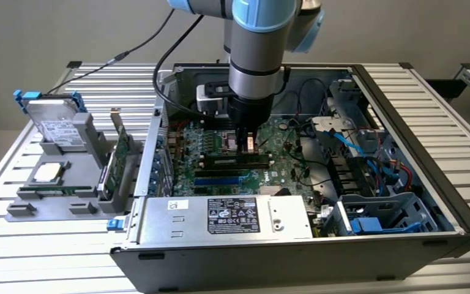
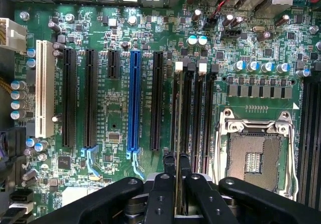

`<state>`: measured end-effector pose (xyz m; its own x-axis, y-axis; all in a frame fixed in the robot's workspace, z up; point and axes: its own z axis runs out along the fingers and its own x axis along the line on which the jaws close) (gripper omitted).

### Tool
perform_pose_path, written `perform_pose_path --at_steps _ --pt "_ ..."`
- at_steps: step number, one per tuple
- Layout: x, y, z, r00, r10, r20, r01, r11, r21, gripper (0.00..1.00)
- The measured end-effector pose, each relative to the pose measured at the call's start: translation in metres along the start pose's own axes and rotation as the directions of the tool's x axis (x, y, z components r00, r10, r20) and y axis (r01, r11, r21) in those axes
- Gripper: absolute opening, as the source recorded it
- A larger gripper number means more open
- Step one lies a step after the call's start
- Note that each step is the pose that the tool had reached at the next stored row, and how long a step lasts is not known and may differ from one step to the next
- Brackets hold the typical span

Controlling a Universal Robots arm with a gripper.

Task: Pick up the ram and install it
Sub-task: 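Insert the ram into the slot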

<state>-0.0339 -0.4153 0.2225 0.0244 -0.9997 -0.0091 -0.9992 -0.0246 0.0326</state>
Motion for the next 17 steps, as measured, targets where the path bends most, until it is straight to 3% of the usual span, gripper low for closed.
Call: perform_pose_path --at_steps 17 --pt "0.0 0.0 0.0021 1.0 0.0 0.001 0.0 1.0 -0.0002 0.13"
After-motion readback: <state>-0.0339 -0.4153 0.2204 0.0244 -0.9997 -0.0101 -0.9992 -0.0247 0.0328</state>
